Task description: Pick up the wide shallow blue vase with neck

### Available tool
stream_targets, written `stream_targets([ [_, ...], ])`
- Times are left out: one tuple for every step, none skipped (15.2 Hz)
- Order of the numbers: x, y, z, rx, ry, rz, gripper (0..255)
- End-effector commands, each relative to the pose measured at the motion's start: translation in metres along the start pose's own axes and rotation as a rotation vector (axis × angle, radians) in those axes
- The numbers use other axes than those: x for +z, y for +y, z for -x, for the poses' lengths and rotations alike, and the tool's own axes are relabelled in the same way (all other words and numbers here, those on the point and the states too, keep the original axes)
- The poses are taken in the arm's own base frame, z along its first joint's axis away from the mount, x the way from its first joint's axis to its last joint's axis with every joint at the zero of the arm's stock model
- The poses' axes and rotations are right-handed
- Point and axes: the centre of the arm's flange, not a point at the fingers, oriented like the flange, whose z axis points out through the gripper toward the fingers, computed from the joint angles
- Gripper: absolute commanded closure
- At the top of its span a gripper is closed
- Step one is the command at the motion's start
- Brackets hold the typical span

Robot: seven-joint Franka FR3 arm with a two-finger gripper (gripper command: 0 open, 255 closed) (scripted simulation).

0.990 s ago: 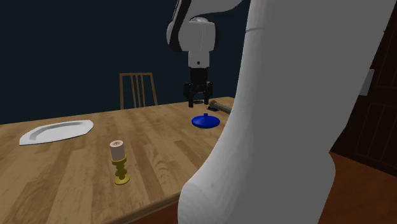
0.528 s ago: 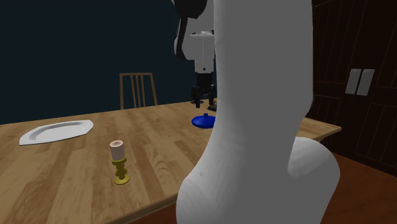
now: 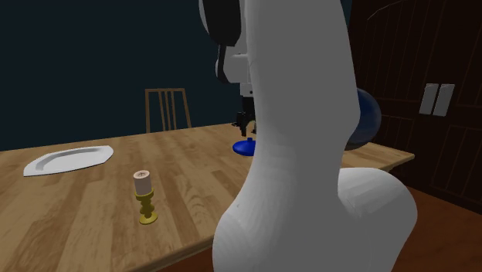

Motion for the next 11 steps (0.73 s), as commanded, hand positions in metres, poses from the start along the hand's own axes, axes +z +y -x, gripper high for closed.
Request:
stream_targets([
  [0.0099,0.0006,-0.0011,0.0,0.0,0.0,0],
  [0.0152,0.0005,-0.0013,0.0,0.0,0.0,0],
  [0.0182,0.0005,-0.0014,0.0,0.0,0.0,0],
  [0.0182,0.0005,-0.0014,0.0,0.0,0.0,0],
  [0.0186,0.0008,-0.0017,0.0,0.0,0.0,255],
  [0.0186,0.0008,-0.0018,0.0,0.0,0.0,255],
  [0.0185,0.0007,-0.0019,0.0,0.0,0.0,255],
  [0.0184,0.0006,-0.0019,0.0,0.0,0.0,255],
  [0.0185,0.0006,-0.0019,0.0,0.0,0.0,255],
  [0.0185,0.0005,-0.0019,0.0,0.0,0.0,255],
  [0.0185,0.0005,-0.0019,0.0,0.0,0.0,255],
])
